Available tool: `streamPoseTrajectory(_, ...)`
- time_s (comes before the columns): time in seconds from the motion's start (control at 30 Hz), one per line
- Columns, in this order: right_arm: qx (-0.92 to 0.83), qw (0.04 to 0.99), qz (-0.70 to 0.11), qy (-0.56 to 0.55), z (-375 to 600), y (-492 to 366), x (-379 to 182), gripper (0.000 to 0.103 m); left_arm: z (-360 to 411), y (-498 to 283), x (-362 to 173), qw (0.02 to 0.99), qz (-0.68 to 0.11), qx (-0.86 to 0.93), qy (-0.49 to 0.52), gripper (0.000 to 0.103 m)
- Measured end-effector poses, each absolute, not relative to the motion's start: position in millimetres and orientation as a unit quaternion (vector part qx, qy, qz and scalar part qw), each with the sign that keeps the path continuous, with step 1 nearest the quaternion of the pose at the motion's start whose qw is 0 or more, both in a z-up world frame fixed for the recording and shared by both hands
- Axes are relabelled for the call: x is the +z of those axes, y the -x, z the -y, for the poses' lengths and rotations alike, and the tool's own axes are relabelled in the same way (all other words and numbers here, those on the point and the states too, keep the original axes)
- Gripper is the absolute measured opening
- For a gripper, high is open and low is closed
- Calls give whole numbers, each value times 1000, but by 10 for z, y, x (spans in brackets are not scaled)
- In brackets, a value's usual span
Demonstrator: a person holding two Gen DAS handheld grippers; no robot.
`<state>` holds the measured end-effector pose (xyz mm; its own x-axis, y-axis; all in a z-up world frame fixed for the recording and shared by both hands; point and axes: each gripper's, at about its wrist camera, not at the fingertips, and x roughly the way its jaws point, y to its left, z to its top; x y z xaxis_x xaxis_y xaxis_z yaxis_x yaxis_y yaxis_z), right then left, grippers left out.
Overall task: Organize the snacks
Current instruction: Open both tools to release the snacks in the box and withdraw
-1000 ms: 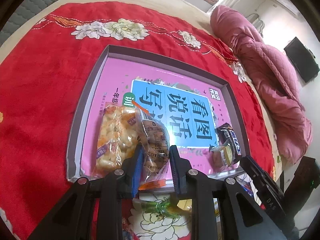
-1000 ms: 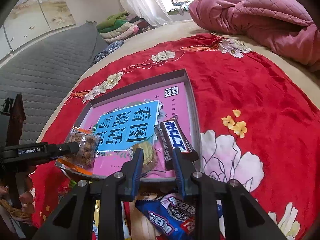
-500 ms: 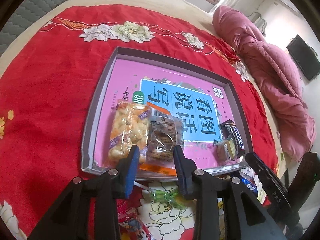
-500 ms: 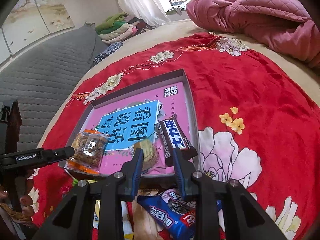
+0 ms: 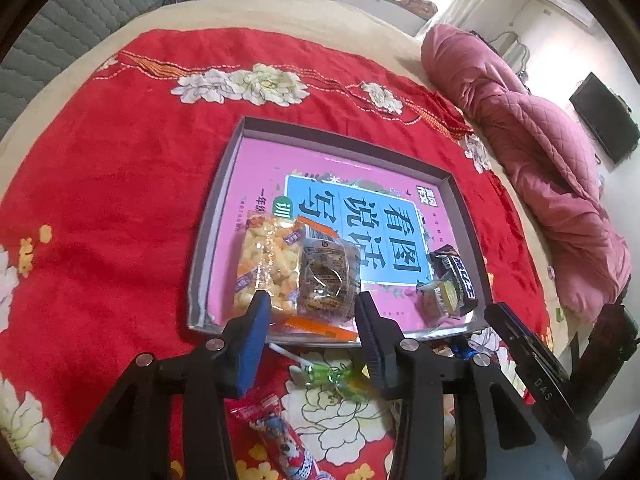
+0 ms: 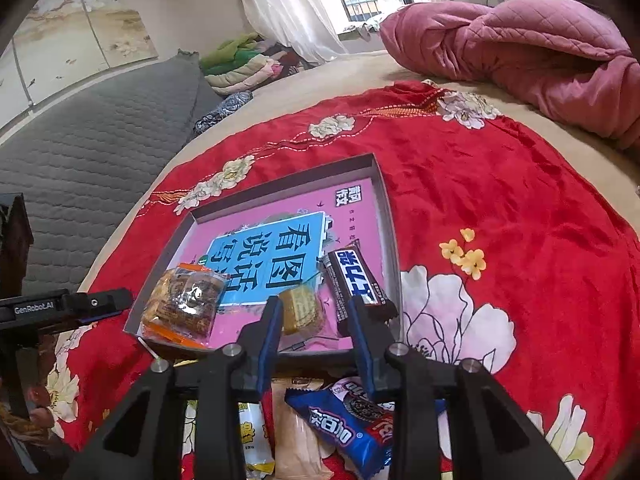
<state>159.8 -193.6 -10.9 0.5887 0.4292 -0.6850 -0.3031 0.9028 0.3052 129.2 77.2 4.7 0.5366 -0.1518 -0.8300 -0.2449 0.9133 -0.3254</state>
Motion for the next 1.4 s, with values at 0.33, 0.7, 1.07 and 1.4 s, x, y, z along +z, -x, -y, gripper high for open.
streamPoseTrajectory(0.33, 204, 894, -391, -85, 1985, -1564, -29, 47, -891, -1123, 252, 861, -463, 42, 207, 49)
streamPoseTrajectory(0.7, 195, 900, -379, -94, 2132, -1491, 93, 49, -908, -959, 326, 863, -458, 45, 206, 49)
streamPoseTrajectory(1.07, 193, 900, -380, -93, 2211, -1368, 139, 51, -873, -826, 417, 868, -455, 50, 192, 52)
streamPoseTrajectory(1.4, 201, 898, -381, -83, 2210, -1243, 166, 58, -849, -742, 456, 867, -457, 46, 191, 53)
